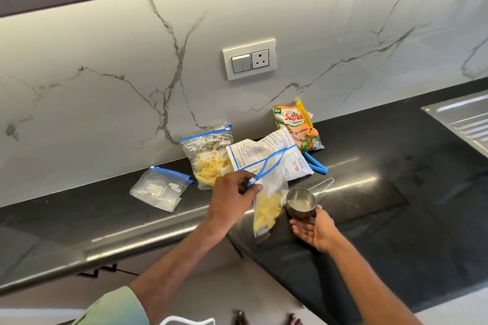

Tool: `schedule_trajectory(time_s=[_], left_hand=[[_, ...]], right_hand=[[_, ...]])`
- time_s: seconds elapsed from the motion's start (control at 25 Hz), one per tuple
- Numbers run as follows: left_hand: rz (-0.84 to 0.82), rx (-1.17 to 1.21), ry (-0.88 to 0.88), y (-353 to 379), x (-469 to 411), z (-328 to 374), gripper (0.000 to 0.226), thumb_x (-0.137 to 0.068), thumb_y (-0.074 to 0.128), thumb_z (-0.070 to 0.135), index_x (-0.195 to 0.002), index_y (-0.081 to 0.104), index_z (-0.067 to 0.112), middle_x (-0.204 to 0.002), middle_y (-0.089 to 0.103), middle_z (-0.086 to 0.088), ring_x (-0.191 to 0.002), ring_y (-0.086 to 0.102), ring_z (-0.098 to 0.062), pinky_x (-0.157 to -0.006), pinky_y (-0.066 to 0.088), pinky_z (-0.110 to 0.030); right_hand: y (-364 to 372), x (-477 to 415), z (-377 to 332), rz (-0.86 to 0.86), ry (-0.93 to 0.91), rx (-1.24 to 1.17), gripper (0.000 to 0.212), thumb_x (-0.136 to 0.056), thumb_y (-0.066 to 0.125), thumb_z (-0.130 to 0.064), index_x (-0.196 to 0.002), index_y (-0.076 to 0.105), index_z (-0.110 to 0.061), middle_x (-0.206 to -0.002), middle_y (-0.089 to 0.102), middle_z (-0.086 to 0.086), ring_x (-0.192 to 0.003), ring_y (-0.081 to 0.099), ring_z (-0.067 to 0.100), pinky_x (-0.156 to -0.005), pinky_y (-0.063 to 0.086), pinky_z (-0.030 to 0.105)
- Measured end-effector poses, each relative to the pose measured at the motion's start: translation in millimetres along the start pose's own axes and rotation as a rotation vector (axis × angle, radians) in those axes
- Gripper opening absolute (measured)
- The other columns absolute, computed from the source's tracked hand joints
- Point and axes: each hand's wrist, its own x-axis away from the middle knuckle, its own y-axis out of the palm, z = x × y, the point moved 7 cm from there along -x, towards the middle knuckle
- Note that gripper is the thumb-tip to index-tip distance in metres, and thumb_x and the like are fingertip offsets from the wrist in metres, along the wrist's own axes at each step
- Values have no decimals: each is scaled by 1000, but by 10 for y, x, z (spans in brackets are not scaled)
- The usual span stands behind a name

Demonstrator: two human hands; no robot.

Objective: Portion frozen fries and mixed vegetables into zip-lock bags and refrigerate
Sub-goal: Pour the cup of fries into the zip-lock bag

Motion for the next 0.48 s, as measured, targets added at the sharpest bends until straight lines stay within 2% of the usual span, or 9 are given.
schedule_trajectory(time_s=[0.12,0.2,0.24,0.32,0.36,0.44,0.48], left_hand=[[33,119,27,-126,-79,8,26,-85,84,20,-107,77,10,-86,77,6,-75,73,-4,-75,63,-31],[41,151,49,-184,-93,0,24,-86,83,17,-107,77,8,-88,78,4,-77,74,-4,-77,63,-30],[43,153,64,-206,-94,-1,24,-86,83,16,-107,77,8,-88,78,4,-77,74,-4,-77,63,-30],[28,161,88,-235,-98,3,23,-88,80,14,-109,77,6,-90,79,3,-79,75,-5,-79,63,-31],[13,168,101,-243,-101,3,22,-91,77,12,-112,76,6,-92,79,3,-81,76,-6,-80,63,-31],[9,125,164,-297,-115,40,22,-96,69,7,-118,74,7,-101,78,3,-88,74,-5,-85,62,-30],[22,87,208,-342,-115,81,23,-97,66,4,-118,73,8,-103,77,3,-90,73,-5,-85,61,-28]], right_hand=[[-104,165,-28,-5,16,346,82,-111,24,-54,-102,76,10,-93,79,21,-69,73,28,-57,60,33],[-58,416,-174,10,-61,570,63,-111,39,-42,-89,78,4,-79,76,17,-60,70,25,-61,60,37],[51,592,-332,25,-181,707,52,-109,48,-37,-85,77,-2,-72,74,14,-57,69,25,-65,62,40],[453,1084,-750,102,-596,981,27,-99,67,-40,-87,75,-17,-72,75,-2,-64,71,20,-76,63,39],[739,1385,-929,102,-863,1012,19,-93,74,-45,-96,75,-26,-82,76,-10,-74,72,11,-79,61,32],[1332,1900,-1091,-39,-1351,1035,34,-89,78,-48,-122,72,-38,-114,72,-20,-103,65,0,-89,52,20],[1583,2022,-1086,-115,-1525,1092,39,-92,77,-44,-129,71,-35,-126,70,-17,-115,61,3,-97,48,22]])
